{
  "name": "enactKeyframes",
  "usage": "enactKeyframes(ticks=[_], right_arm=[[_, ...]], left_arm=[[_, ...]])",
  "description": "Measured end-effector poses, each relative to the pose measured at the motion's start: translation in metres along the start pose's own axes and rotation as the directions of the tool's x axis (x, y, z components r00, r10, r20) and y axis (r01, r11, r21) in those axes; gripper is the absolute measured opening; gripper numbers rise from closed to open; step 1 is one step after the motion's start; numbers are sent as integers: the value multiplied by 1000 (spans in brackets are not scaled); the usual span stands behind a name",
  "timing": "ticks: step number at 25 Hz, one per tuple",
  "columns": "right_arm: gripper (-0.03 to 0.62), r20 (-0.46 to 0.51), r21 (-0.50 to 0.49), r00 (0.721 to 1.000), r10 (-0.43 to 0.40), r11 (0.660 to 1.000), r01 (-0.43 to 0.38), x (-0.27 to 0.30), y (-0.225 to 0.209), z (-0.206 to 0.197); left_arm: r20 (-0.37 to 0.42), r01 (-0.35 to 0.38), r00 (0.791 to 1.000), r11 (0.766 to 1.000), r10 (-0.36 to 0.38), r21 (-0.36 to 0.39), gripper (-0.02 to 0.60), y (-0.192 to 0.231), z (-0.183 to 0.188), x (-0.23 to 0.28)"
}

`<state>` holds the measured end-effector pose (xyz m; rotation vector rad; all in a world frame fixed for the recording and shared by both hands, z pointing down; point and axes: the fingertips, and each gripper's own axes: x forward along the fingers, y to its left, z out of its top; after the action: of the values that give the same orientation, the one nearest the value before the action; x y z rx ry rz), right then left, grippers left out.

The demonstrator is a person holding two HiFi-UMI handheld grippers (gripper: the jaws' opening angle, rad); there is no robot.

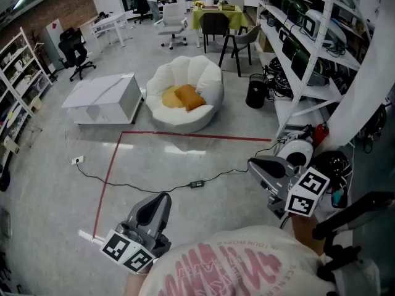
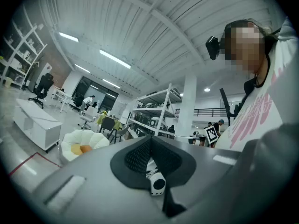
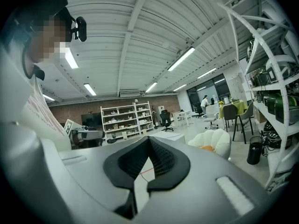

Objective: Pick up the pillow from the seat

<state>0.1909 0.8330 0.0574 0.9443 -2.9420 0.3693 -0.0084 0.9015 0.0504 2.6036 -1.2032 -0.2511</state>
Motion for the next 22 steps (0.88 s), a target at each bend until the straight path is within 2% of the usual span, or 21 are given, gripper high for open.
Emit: enactKeyframes(ticks=[6,14,22], right_arm=[[5,37,14,999,-17,1000,16,18,6,5],[6,37,79,998,-47,996,44,35,12,-14],[5,4,118,999,-48,992,47,50,-4,-26]], left_arm=[[0,13,1000,1000,-13,9,17,17,9,-10],[5,6,1000,996,-6,84,17,44,12,-19],[-8,20,1000,999,-19,48,17,56,0,-4]])
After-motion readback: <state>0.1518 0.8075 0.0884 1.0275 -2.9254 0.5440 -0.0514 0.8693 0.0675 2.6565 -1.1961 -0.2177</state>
